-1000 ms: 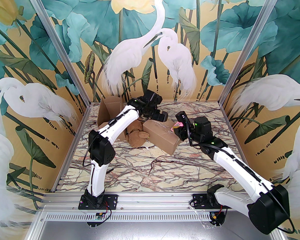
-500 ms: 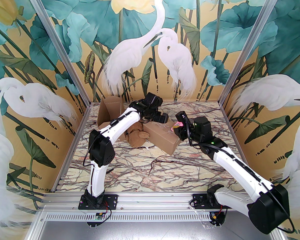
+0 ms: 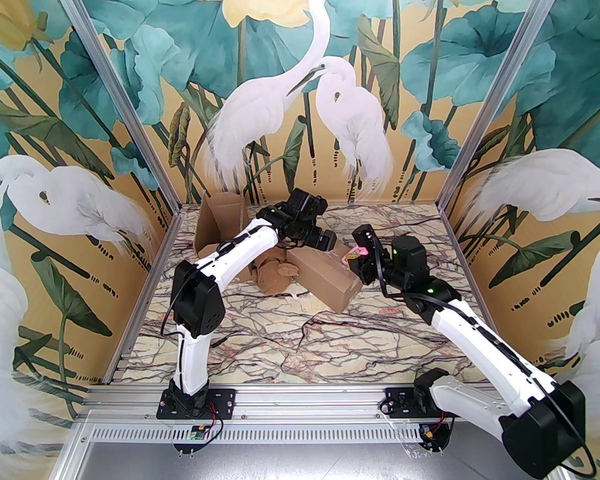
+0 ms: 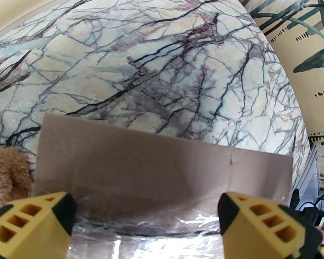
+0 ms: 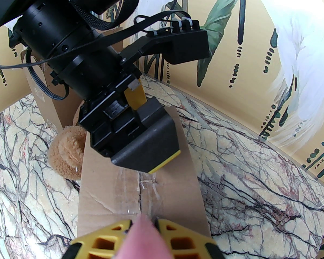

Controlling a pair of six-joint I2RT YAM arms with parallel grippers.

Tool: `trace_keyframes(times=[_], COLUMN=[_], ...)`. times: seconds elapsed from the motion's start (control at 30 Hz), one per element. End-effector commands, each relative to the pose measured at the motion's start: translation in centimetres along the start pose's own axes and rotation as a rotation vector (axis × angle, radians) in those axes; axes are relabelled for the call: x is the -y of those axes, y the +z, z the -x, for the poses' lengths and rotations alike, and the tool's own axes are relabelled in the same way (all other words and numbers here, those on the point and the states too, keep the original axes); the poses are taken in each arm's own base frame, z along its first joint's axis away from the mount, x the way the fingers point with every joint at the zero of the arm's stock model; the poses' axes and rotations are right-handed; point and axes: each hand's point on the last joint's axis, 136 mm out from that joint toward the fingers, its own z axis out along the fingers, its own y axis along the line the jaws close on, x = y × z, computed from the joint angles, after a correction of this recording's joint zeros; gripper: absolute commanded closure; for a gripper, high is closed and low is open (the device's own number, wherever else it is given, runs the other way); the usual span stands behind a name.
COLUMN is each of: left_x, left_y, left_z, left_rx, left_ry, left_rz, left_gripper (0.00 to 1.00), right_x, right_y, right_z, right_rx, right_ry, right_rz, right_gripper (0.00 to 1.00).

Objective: Unpack the express box

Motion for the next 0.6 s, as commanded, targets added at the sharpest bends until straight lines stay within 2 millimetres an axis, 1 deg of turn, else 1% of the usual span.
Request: trace_keyframes(times=[0.0, 0.1, 0.2, 0.37, 0.5, 0.57], left_x=[-8.2, -8.3, -8.5, -8.6, -8.5, -8.4], left_y=[3.2, 3.4, 3.6, 3.8, 3.8, 3.7], left_z=[-5.7, -5.8, -6.1, -6.3, -6.2, -6.1], left_rx=[-0.197, -0.199, -0.209, -0.216, -0.213, -0.209], left_ry=[-0.075, -0.081, -0.083, -0.090, -0.091, -0.095], left_rz=[0.227, 0.227, 0.230, 0.229, 0.228, 0.221], left_gripper=[0.06, 0.06, 0.06, 0.06, 0.06, 0.07], right_x=[-0.3, -0.4, -0.4, -0.2, -0.2, -0.1], right_y=[-2.1, -2.8, -3.3, -4.0, -4.1, -4.1], right_z=[-4.4, -4.8, -5.8, -5.5, -6.0, -5.8], right_rx=[-0.158, -0.176, -0.206, -0.187, -0.213, -0.203], right_ry=[0.080, 0.089, 0.098, 0.099, 0.092, 0.081], right_rz=[-0.017, -0.028, -0.035, -0.052, -0.051, -0.051], right_gripper=[1.00, 1.00, 1.00, 1.00, 1.00, 1.00])
